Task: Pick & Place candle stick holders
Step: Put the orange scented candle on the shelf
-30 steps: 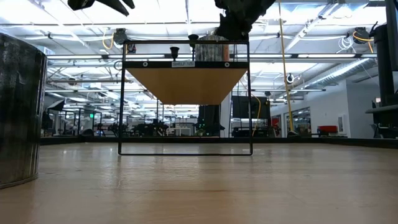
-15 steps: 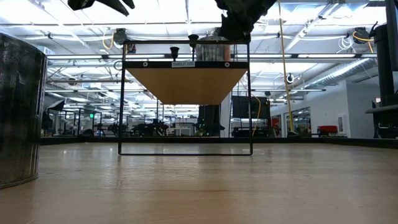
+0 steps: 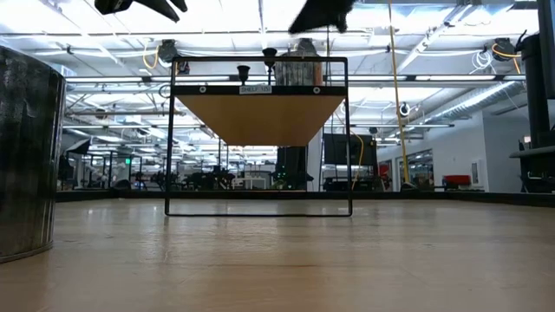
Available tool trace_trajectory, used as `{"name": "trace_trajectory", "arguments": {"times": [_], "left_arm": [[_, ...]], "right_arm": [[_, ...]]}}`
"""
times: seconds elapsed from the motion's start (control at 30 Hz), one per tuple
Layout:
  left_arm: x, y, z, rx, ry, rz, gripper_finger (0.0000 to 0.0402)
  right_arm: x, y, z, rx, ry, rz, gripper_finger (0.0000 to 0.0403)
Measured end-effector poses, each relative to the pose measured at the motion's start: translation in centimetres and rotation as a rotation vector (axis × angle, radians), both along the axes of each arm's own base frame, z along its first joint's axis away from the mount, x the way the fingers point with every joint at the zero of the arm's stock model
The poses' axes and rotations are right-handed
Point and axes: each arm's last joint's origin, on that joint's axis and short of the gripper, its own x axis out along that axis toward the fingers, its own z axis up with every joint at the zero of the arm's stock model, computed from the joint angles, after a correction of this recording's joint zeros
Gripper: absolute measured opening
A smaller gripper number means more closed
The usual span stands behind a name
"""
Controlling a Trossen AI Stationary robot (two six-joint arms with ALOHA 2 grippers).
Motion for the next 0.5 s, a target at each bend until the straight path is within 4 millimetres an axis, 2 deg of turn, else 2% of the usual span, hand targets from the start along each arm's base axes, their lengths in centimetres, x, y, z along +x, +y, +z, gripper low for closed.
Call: {"name": "trace_trajectory", "arguments": {"times": [0.07,0.3,0.5], "left_arm": [[0.0,-0.1,0.0,-0.01,0.002,-0.013,0.0093],[-0.1,-1.7,-0.2,-0.019,0.004,-0.069,0.0093],[0.7,-4.3,-1.3,-0.031,0.043,-0.146,0.0093]], "right_arm": [[-1.1,0.8,1.2,-0.005,-0.012,0.009,0.0],[-7.1,4.9,2.5,0.112,0.084,0.056,0.0],[-11.6,8.2,0.3,0.174,-0.03,0.017,0.0]]}}
